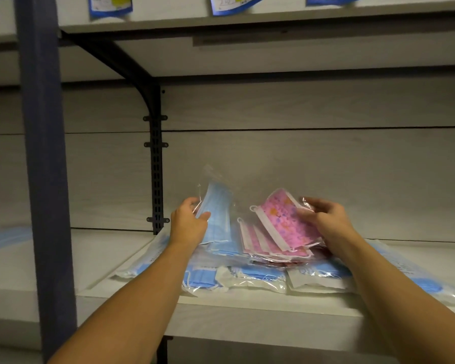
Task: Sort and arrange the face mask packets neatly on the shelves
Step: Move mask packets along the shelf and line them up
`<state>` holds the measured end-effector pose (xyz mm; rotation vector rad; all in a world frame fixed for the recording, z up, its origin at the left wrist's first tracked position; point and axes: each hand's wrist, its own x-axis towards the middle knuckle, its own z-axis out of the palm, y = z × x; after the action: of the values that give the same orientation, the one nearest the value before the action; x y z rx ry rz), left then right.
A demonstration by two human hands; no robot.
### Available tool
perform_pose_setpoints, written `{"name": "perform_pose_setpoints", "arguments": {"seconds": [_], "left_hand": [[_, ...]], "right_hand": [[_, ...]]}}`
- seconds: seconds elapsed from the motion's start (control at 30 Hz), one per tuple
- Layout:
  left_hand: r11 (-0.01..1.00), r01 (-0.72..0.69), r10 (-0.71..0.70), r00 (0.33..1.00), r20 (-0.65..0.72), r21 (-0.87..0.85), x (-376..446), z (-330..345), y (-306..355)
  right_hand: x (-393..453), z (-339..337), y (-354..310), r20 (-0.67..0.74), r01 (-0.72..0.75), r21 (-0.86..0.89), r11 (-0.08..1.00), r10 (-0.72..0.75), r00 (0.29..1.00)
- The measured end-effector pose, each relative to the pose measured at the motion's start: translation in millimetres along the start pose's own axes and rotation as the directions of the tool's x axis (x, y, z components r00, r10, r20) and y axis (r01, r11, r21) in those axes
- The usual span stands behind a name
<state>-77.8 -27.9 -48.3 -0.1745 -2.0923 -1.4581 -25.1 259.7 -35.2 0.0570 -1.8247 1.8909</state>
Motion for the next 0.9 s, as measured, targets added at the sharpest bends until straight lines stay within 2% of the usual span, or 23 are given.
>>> {"name": "perform_pose_setpoints", "arguments": {"seconds": [0.1, 0.2, 0.37, 0.6, 0.8, 0.9], "left_hand": [[0.999, -0.005, 0.005, 1.000, -0.022, -0.040, -3, -2, 3], [0.996, 0.002, -0.008, 0.998, -0.065, -0.093, -6, -10, 11], [0.973, 0.049, -0.075, 0.991, -0.108, -0.228, -14, -35, 26], [0.937, 0.129, -0.171, 0.980, -0.105, -0.324, -53, -69, 47], [0.912, 0.248, -0.262, 0.965, 0.002, -0.326, -85, -107, 78], [0.918, 0.248, -0.276, 0.960, -0.048, -0.309, -98, -126, 92]], "right_hand": [[-4, -2, -5, 0.036, -0.026, 0.120, 0.992, 0.022, 0.999], [-5, -3, -8, 0.058, 0.005, 0.220, 0.975, -0.018, 0.998], [-3, 3, -13, 0.108, -0.041, 0.457, 0.888, -0.009, 0.994], [-13, 17, -12, 0.354, -0.128, 0.405, 0.905, -0.026, 0.935], [-32, 21, -26, 0.535, -0.255, 0.415, 0.873, -0.008, 0.845], [-43, 32, -33, 0.630, -0.344, 0.370, 0.863, 0.038, 0.775]]}}
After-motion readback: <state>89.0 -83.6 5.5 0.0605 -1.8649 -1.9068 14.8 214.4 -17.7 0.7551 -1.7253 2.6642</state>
